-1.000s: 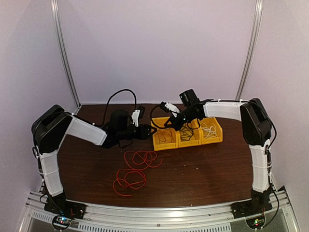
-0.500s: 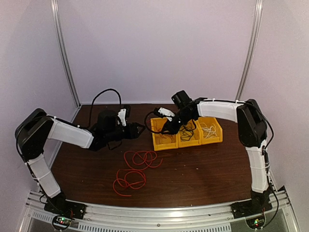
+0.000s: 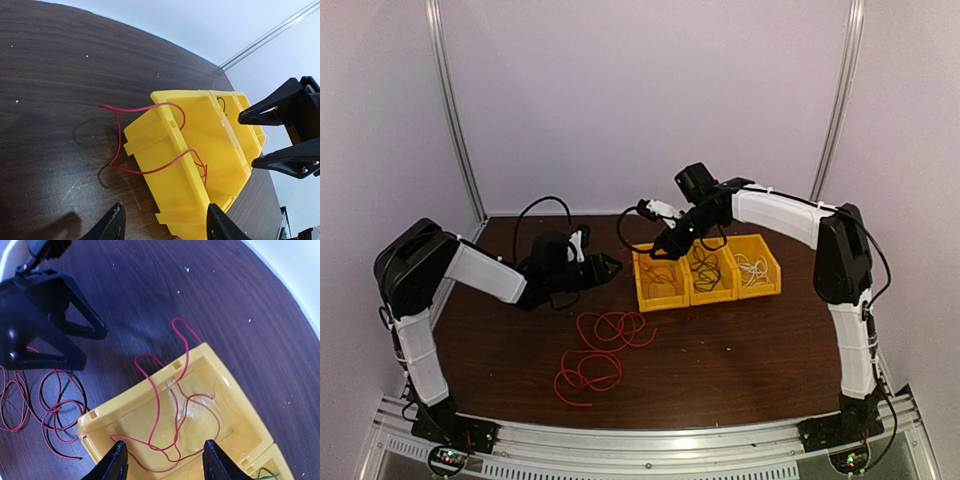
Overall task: Untangle the cables
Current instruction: Place the untangled cable in the bin, then adjust the untangled cable in the bin.
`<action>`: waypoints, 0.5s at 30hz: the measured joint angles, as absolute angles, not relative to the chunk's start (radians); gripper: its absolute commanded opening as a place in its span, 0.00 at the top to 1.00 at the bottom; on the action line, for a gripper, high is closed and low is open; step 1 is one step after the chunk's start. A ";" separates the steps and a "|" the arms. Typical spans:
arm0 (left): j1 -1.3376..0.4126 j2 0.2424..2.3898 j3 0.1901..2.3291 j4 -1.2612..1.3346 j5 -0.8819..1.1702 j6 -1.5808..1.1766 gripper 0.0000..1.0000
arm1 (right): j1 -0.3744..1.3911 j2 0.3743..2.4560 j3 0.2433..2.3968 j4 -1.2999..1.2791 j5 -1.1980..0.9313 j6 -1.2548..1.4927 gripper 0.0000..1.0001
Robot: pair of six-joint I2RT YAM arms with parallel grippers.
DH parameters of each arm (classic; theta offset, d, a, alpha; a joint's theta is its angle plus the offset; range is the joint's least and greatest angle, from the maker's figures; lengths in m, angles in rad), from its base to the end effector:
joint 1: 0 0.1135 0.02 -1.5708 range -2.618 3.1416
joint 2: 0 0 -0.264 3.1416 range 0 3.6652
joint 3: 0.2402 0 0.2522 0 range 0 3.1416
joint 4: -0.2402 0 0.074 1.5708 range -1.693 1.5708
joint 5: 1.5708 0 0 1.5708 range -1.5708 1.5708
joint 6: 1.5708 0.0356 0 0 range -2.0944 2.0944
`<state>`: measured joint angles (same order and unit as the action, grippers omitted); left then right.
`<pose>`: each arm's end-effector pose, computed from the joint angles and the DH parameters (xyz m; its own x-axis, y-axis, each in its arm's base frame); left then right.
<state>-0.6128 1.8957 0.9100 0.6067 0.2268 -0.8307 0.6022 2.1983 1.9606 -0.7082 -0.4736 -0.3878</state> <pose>0.3149 -0.2312 0.1524 -0.7441 -0.3563 -0.5651 0.2697 0.6136 -0.7421 0.3938 0.2904 0.2421 -0.3450 -0.6455 -0.6815 -0.9230 0.3653 0.1212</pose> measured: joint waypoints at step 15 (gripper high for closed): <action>-0.592 1.938 0.897 0.672 0.258 -0.928 0.46 | 0.611 2.363 2.103 -0.757 -0.493 -0.465 0.45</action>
